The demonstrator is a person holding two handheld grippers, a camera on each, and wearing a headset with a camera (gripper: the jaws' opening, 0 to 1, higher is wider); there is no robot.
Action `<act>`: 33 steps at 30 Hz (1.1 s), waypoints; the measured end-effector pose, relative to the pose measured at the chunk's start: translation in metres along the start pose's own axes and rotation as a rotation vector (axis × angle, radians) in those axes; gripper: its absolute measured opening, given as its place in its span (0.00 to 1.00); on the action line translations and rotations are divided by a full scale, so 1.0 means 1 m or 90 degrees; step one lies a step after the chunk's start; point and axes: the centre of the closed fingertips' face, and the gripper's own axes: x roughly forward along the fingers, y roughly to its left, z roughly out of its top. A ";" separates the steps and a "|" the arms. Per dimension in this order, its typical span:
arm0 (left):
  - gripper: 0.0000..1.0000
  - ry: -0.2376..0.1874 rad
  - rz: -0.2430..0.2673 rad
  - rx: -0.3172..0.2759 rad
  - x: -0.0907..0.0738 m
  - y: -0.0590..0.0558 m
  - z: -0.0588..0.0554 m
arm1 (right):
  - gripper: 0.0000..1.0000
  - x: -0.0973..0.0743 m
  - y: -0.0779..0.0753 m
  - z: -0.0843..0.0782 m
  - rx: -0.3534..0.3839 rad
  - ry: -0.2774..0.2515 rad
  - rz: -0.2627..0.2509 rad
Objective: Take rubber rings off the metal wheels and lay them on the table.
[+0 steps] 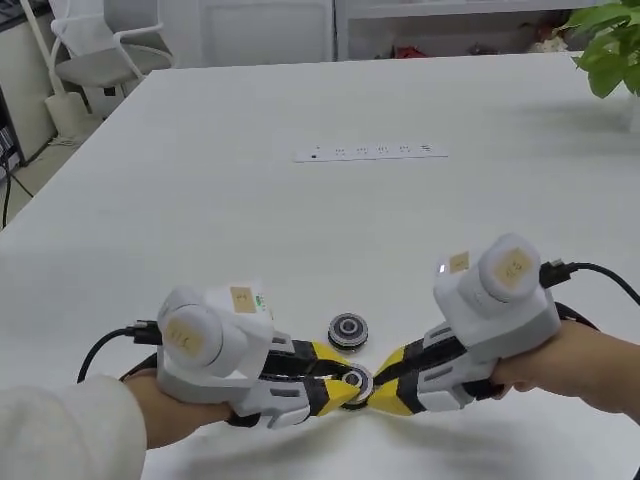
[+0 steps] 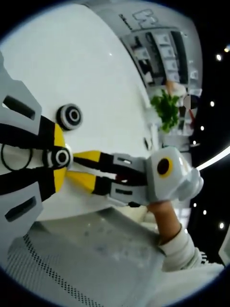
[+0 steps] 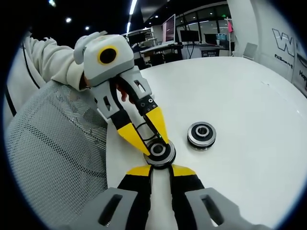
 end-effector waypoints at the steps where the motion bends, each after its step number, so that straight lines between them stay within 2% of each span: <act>1: 0.14 0.000 0.000 0.000 0.000 0.000 0.000 | 0.11 0.000 0.000 0.000 0.004 0.001 -0.001; 3: 0.14 -0.001 0.001 0.000 0.000 0.000 0.000 | 0.13 0.001 0.000 0.001 0.003 -0.002 -0.001; 5: 0.14 -0.002 0.001 0.000 0.001 0.000 0.001 | 0.22 0.002 0.001 0.004 0.006 -0.014 -0.001; 6: 0.14 -0.003 0.002 0.001 0.001 0.000 0.001 | 0.23 0.003 0.002 0.005 0.004 -0.013 -0.004; 9: 0.14 -0.004 0.002 0.001 0.001 0.001 0.001 | 0.20 0.004 0.001 0.003 -0.016 -0.005 -0.007; 15: 0.14 -0.004 0.003 -0.004 0.001 0.001 0.001 | 0.13 0.001 0.000 0.000 -0.008 0.001 -0.002; 18: 0.14 -0.004 0.003 -0.008 0.000 0.002 0.000 | 0.01 -0.001 -0.005 0.000 -0.020 0.002 -0.014; 19: 0.14 -0.003 0.004 -0.007 0.000 0.002 0.001 | 0.00 0.000 -0.004 -0.001 -0.009 0.004 -0.012; 23: 0.14 -0.003 0.004 -0.006 0.000 0.002 0.000 | 0.00 0.000 -0.004 -0.001 -0.017 0.007 -0.016; 25: 0.14 -0.003 0.004 -0.004 0.000 0.002 0.001 | 0.00 0.000 -0.006 -0.001 -0.003 0.010 -0.019; 29: 0.14 -0.002 0.004 0.000 0.000 0.003 0.000 | 0.00 -0.002 -0.008 -0.001 0.076 0.008 -0.017; 33: 0.14 -0.003 0.005 0.001 -0.001 0.003 0.000 | 0.00 -0.006 -0.013 0.002 0.127 -0.011 -0.018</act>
